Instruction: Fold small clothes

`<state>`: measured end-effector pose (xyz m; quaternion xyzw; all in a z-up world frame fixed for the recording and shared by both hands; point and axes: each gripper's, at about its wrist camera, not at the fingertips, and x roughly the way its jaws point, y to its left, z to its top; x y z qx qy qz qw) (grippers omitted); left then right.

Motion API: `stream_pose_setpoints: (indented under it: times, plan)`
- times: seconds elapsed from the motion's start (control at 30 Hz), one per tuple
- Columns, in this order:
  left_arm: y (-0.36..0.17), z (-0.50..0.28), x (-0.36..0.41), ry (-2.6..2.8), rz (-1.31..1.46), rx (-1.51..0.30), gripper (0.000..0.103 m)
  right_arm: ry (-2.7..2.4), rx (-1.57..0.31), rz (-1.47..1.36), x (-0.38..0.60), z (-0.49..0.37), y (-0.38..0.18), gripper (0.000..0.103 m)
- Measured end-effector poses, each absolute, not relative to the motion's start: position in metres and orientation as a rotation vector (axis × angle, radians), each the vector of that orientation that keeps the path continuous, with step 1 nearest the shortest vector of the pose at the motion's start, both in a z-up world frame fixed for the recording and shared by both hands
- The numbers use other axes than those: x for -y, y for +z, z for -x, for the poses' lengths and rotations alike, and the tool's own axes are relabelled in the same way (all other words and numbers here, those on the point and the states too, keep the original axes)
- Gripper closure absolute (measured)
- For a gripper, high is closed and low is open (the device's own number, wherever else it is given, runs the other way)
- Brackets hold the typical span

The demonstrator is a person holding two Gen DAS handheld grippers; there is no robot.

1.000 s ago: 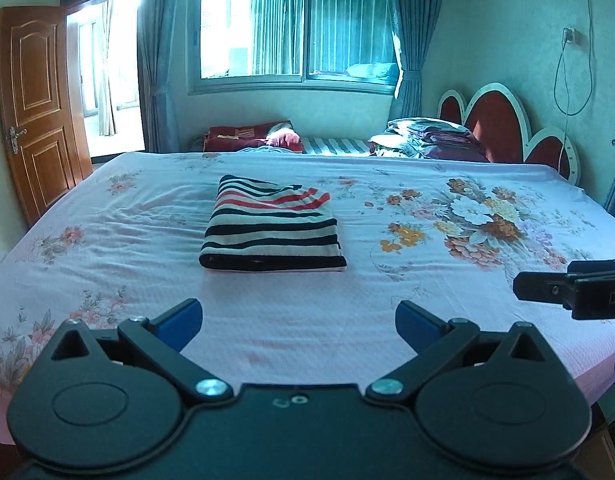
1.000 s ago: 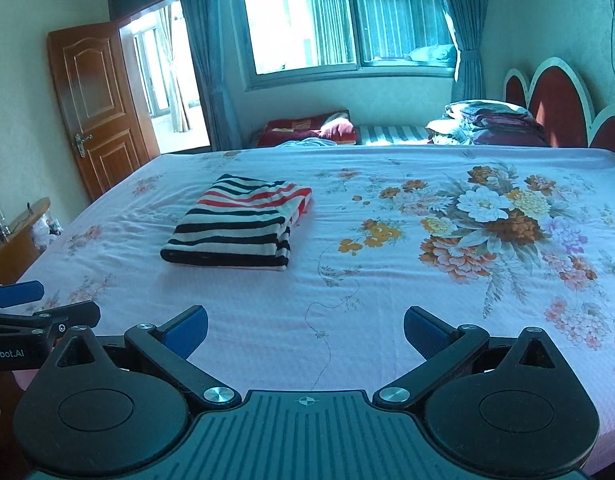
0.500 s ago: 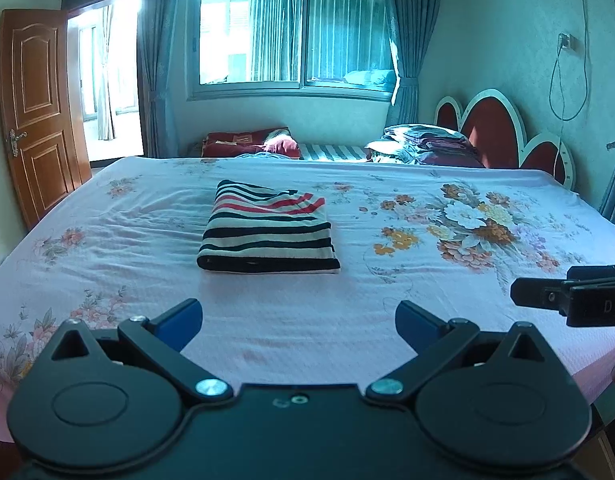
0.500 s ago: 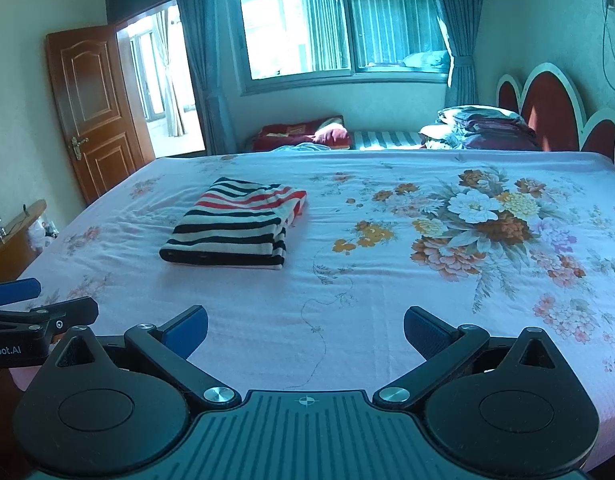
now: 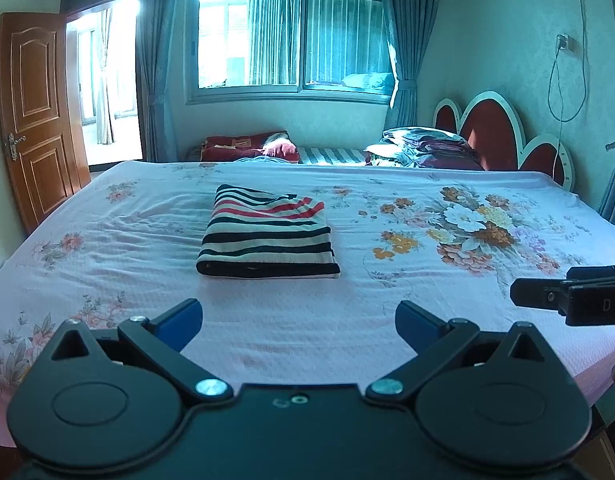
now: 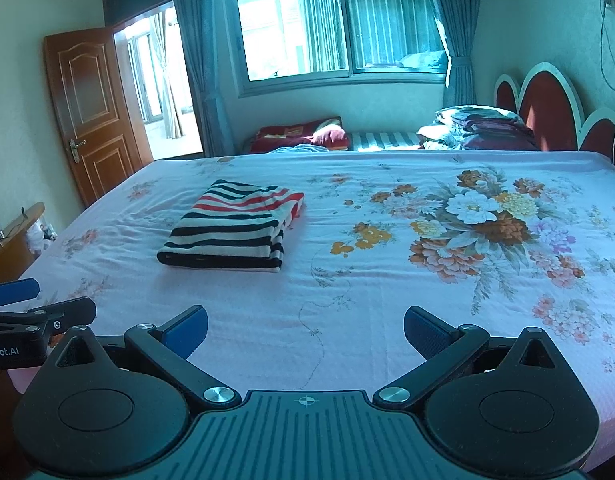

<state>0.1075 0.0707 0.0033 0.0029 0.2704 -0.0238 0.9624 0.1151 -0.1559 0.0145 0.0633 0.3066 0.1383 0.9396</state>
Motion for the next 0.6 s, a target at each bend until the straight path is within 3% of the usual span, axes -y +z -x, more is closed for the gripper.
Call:
stream_pose_setpoints:
  times: [0.6]
  plan:
    - [0.0028,-0.1108,-0.0742,-0.044,-0.005,-0.548,0.001,0.286,-0.632,-0.119,0.1502,-0.1186,0.0120,0.000]
